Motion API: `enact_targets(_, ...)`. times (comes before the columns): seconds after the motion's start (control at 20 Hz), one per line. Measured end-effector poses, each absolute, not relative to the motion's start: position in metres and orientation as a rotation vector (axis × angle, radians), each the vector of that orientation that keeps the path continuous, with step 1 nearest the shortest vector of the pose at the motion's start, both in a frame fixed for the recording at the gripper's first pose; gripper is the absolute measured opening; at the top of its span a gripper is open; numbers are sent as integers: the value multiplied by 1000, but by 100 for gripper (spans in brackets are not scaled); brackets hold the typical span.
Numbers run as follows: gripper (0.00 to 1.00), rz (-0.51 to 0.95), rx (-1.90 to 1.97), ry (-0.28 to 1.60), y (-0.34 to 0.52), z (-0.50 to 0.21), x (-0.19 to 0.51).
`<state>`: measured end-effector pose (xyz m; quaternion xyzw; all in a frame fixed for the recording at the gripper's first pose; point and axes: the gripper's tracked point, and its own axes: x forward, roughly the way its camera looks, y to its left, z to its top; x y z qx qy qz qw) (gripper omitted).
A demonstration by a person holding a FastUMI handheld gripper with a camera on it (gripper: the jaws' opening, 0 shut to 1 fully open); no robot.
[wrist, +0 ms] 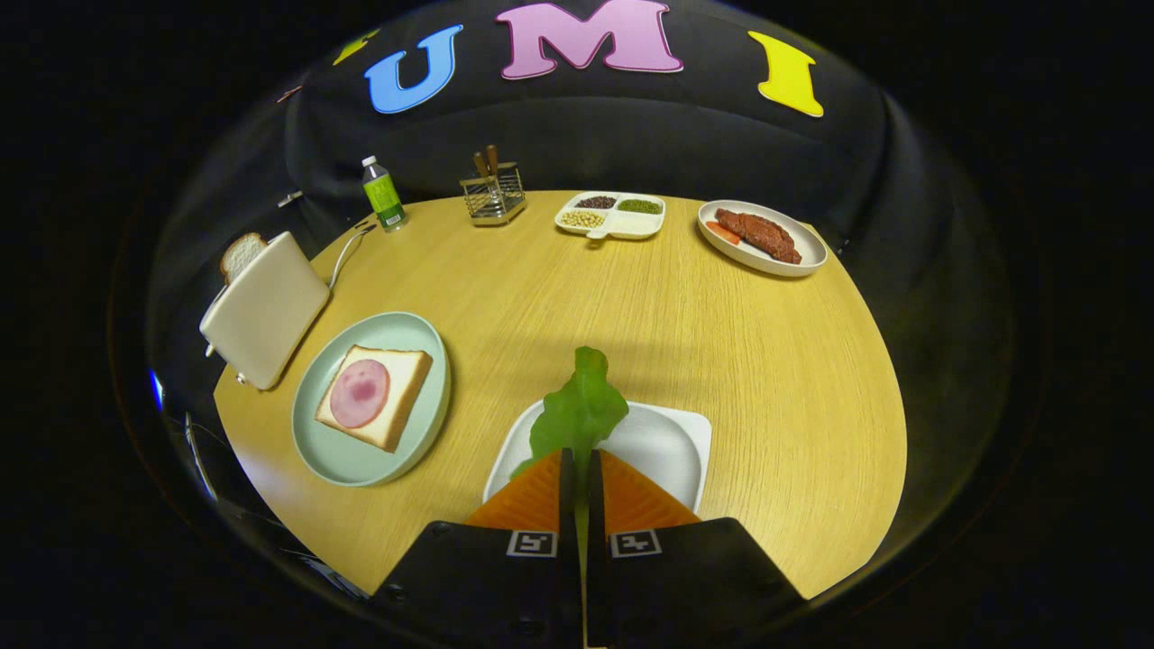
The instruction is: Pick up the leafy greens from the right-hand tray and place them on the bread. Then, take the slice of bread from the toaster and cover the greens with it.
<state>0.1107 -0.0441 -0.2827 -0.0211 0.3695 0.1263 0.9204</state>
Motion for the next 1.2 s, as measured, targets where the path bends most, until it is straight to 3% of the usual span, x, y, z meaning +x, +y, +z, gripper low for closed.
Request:
enact_targets(0.75, 7, 385, -6, 722, 62, -195, 89)
enact_targets(1.2, 7, 430, -100, 723, 142, -208, 95)
